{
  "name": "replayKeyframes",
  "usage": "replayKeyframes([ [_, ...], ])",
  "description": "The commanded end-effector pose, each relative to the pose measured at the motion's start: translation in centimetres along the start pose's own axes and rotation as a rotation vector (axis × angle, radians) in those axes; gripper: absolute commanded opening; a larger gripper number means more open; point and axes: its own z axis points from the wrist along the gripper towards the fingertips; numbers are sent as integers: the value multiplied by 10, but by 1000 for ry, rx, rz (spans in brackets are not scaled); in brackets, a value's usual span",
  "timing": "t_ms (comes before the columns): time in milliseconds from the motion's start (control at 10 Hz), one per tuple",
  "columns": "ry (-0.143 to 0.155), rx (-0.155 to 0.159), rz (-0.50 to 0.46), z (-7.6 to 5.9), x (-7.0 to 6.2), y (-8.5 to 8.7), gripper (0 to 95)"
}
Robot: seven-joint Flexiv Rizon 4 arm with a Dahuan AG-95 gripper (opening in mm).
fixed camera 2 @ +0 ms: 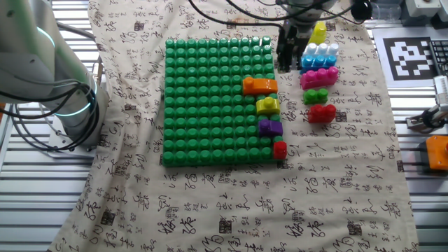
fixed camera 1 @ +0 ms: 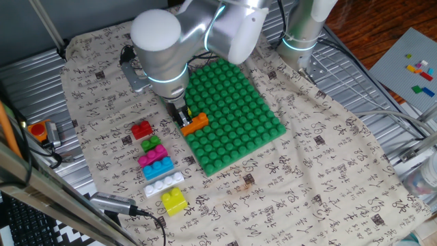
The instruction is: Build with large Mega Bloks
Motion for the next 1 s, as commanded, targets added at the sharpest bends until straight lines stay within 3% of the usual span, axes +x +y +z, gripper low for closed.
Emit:
replayKeyframes([
  [100,-19,32,-2,-1,0,0,0],
  [200,-19,33,-4,-1,0,0,0],
  [300,-29,33,-26,0,-12,-22,0],
  [500,-55,10,-62,8,-37,-68,380],
  [800,-78,-2,-107,28,-76,-98,380],
  [1000,-89,-19,-106,37,-90,-97,380],
])
